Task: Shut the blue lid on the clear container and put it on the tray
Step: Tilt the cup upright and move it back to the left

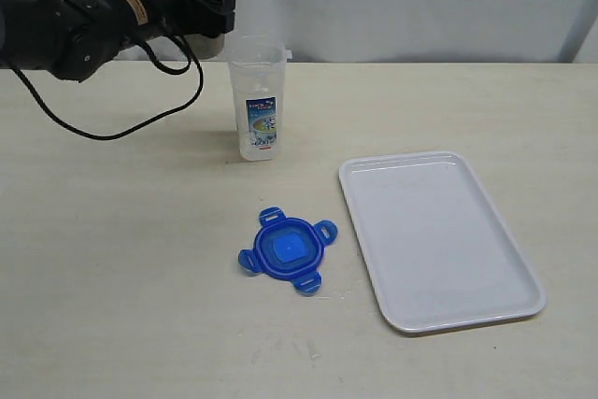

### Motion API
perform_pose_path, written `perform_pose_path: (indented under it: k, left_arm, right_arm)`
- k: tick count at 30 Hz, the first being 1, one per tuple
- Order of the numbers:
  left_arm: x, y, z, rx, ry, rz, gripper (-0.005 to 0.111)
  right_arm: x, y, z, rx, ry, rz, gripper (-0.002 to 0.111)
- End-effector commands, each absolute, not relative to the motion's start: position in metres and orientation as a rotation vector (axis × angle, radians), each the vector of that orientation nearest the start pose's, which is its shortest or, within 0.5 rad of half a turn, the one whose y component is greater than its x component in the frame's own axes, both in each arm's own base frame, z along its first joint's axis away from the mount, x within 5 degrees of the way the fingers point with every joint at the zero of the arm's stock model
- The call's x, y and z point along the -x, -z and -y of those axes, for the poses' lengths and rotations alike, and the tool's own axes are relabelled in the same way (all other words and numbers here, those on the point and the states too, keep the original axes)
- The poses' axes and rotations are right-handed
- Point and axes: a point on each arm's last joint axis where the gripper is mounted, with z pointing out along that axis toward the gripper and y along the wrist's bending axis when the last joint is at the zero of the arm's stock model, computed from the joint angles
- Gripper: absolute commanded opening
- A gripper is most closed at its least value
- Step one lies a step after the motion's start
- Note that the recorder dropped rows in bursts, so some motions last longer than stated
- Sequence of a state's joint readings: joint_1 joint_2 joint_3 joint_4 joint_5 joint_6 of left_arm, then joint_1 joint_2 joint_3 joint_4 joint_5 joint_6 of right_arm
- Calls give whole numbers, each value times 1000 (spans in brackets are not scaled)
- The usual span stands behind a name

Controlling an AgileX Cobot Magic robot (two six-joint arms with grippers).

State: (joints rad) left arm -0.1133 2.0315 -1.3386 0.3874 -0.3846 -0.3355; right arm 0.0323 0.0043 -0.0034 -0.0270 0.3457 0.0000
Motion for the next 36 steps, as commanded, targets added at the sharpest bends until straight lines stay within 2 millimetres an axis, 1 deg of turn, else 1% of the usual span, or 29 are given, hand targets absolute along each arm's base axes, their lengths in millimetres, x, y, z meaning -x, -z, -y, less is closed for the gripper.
perform_pose_path:
  k: [1, 2, 3, 4, 5, 8, 11, 15, 17, 19, 22, 25, 29, 36]
  left_arm:
    - [-472, -204, 50, -193, 233, -1685, 0]
    - [-475, -194, 43, -178, 228, -1697, 0]
    - [-476, -189, 40, -173, 225, -1704, 0]
    - [-478, -177, 32, -176, 199, -1727, 0]
    - [-479, -172, 27, -180, 183, -1729, 0]
    - [-483, -150, 1, -135, 157, -1742, 0]
    - [-492, -144, -25, -111, 85, -1793, 0]
    - [-496, -140, -49, -84, 53, -1777, 0]
    - [-498, -127, -63, -37, 52, -1800, 0]
    - [-498, -117, -71, 6, 69, -1805, 0]
    - [-497, -105, -83, 81, 101, -1814, 0]
    - [-497, -95, -91, 114, 103, -1831, 0]
    - [-496, -93, -93, 110, 99, -1835, 0]
    - [-496, -90, -90, 37, 88, -1866, 0]
  right_arm:
    - [-53, -182, -1, 44, 9, -1826, 4]
    - [-53, -182, -1, 44, 9, -1826, 4]
    - [-53, -182, -1, 44, 9, -1826, 4]
    - [-53, -182, -1, 44, 9, -1826, 4]
    - [-53, -182, -1, 44, 9, -1826, 4]
    - [-53, -182, -1, 44, 9, -1826, 4]
    - [-53, -182, -1, 44, 9, -1826, 4]
    - [-53, -182, -1, 44, 9, -1826, 4]
    - [-53, -182, -1, 44, 9, -1826, 4]
    - [-53, -182, -1, 44, 9, -1826, 4]
    - [-53, -182, -1, 44, 9, -1826, 4]
    - [-53, -182, -1, 44, 9, -1826, 4]
    - [-53, -182, -1, 44, 9, -1826, 4]
    - [-53, -182, -1, 44, 9, -1826, 4]
